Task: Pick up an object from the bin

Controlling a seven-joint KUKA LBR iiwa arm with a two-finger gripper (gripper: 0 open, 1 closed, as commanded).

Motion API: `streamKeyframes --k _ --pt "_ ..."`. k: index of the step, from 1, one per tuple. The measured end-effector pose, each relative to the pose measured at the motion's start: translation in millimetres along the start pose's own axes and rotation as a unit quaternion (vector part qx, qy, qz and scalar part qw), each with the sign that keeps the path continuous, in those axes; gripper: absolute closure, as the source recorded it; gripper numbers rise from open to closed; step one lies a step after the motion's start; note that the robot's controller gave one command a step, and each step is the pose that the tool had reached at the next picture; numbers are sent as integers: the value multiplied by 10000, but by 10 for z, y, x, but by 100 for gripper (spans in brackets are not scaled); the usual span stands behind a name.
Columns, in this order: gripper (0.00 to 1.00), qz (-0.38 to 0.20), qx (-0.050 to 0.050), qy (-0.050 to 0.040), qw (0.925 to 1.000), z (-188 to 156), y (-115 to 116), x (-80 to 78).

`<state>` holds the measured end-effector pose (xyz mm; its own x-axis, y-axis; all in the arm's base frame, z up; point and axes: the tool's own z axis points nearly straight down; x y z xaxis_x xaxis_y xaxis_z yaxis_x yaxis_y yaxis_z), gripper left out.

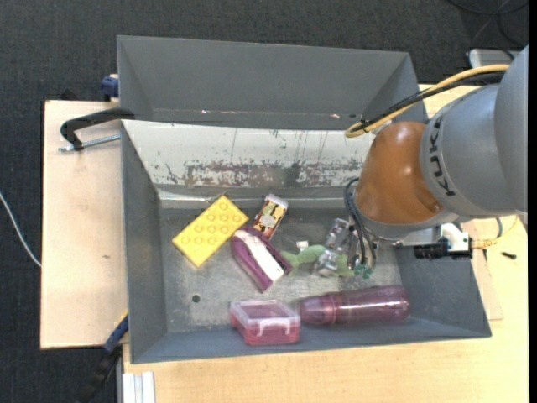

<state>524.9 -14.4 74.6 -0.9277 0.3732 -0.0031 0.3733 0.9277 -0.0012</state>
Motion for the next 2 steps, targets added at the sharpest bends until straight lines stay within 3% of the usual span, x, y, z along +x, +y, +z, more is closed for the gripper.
streamKeyframes --k 2 --pt "100 -1 0 10 10000 -18 0 6"
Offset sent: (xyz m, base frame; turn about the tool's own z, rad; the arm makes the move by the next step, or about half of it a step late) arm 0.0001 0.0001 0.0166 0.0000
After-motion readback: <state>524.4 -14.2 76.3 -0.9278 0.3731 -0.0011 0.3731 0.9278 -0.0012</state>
